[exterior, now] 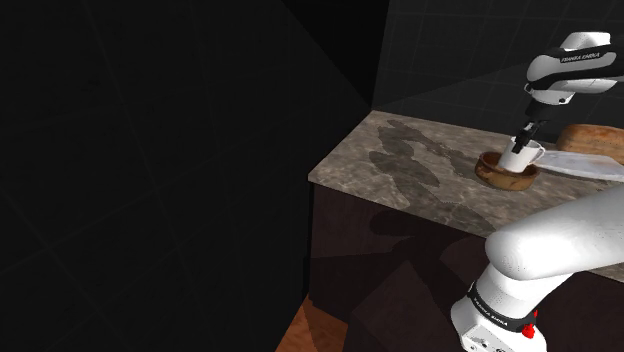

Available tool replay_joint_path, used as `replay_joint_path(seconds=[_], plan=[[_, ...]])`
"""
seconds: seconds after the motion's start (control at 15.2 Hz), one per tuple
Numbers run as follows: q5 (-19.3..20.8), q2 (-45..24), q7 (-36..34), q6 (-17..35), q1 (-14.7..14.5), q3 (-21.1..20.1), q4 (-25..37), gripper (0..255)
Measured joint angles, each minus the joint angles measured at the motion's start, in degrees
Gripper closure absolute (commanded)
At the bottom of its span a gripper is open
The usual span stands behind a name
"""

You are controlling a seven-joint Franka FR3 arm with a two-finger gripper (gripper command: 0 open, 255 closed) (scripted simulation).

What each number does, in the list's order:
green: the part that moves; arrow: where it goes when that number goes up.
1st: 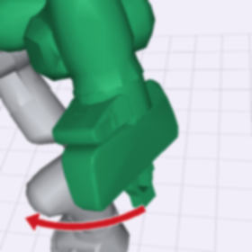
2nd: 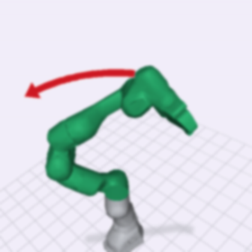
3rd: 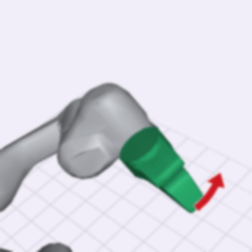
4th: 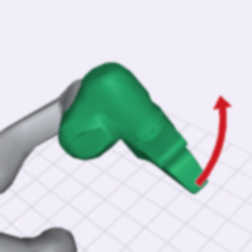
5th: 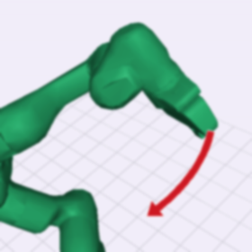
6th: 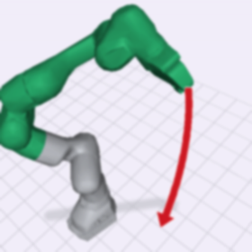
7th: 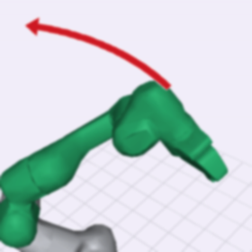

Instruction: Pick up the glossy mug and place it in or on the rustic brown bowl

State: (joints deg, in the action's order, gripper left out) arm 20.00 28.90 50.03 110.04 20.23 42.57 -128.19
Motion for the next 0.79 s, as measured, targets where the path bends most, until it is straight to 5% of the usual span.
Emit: replay_joint_path(seconds=[0.33,0.79], plan=[[0.0,0.0,0.0,0.0,0.0,0.0,0.0,0],[-0.8,1.1,0.1,-7.2,0.0,-2.3,6.0,0]])
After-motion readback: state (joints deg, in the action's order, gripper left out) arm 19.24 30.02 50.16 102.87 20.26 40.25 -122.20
